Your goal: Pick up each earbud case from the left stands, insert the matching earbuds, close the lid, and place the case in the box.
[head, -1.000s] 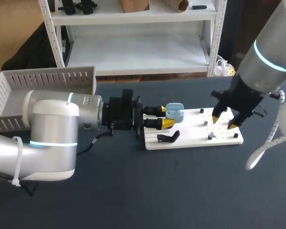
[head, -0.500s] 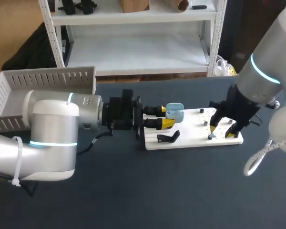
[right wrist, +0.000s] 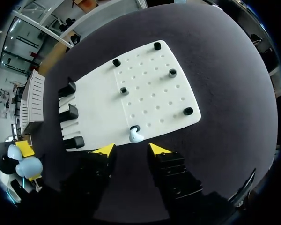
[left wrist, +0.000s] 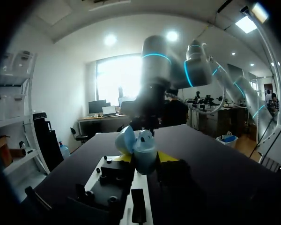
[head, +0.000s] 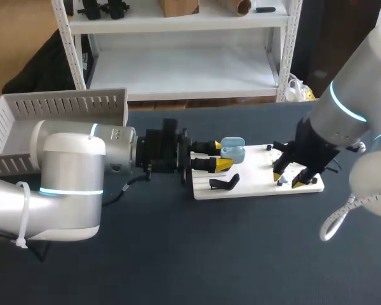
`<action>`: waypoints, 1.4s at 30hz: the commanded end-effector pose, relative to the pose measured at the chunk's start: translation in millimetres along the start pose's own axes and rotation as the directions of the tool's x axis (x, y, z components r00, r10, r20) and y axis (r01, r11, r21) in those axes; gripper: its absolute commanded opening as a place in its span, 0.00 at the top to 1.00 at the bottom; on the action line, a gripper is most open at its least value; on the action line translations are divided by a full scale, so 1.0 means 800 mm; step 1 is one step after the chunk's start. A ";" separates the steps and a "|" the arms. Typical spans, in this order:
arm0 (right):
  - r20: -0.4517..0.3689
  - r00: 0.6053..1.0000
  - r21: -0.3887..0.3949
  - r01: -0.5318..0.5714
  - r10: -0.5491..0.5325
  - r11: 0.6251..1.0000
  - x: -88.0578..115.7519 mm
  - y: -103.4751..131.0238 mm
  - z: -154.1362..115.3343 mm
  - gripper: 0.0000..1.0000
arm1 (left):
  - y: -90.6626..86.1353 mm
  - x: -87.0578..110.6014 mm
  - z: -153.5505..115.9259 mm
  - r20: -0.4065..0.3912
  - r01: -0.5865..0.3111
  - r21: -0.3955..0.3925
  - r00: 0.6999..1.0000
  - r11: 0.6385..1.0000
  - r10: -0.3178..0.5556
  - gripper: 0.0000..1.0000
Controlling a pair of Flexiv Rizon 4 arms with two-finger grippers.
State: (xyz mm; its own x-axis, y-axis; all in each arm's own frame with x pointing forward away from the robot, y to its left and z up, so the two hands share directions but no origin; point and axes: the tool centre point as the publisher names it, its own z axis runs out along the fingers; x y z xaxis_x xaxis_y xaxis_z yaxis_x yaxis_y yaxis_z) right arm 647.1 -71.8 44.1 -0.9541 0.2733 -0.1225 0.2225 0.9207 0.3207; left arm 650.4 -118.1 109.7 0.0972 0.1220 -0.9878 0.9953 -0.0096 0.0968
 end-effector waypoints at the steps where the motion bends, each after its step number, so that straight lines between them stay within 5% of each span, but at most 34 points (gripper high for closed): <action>1: -0.001 1.000 -0.004 0.000 0.000 1.000 -0.004 0.001 0.006 0.58 | -0.002 0.001 0.000 0.002 -0.002 -0.005 1.000 1.000 0.002 1.00; 38: -0.011 1.000 -0.012 -0.010 0.010 1.000 -0.012 -0.002 0.020 0.75 | -0.002 0.001 0.000 0.002 -0.002 -0.005 1.000 1.000 0.002 1.00; 42: -0.016 1.000 -0.011 -0.007 0.007 1.000 -0.012 -0.001 0.021 1.00 | -0.002 0.001 0.000 0.002 -0.002 -0.005 1.000 1.000 0.002 1.00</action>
State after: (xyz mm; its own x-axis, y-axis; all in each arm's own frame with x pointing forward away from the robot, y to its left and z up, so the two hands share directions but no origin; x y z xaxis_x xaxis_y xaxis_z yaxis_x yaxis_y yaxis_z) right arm 656.9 -72.4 29.8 -0.9543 0.2774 -0.1111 0.2272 0.9150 0.3334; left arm 650.4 -118.1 109.7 0.0973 0.1220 -0.9878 0.9953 -0.0096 0.0968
